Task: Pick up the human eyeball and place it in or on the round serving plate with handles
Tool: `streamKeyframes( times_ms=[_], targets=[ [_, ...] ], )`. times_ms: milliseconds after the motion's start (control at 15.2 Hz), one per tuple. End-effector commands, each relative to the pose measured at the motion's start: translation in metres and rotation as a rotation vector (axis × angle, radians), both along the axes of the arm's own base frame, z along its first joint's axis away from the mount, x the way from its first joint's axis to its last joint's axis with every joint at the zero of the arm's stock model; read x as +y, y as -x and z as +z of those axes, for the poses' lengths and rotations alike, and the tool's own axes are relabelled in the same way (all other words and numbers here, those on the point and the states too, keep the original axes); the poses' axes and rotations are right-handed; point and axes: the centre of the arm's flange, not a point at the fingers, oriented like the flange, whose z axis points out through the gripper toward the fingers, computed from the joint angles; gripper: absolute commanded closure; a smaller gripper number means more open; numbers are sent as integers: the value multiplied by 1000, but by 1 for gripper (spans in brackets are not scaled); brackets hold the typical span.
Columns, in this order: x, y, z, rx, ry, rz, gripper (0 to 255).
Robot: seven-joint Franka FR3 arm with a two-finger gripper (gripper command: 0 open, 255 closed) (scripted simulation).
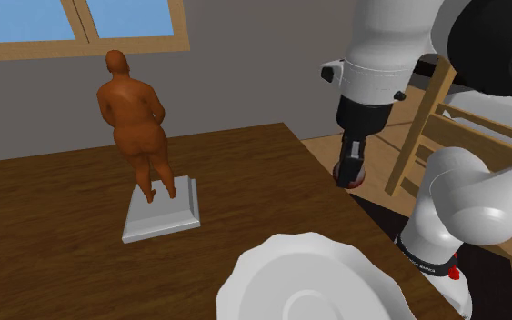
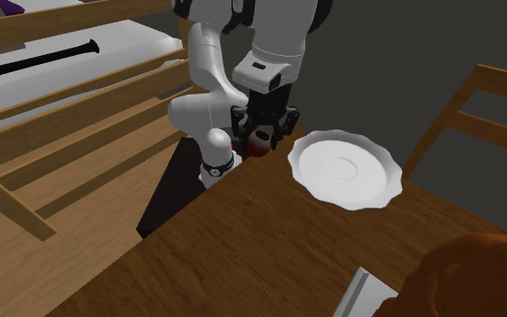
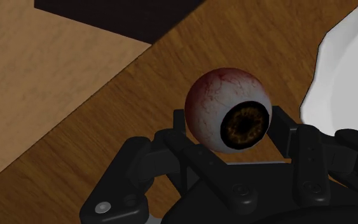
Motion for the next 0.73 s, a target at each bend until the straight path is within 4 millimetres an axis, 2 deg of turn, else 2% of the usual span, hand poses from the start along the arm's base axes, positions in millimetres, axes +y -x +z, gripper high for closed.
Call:
streamKeyframes(
  times_ms=[0,660],
  targets=[
    [24,5,2,1,-1,0,255],
    [151,41,3,1,-1,0,255]
  ],
)
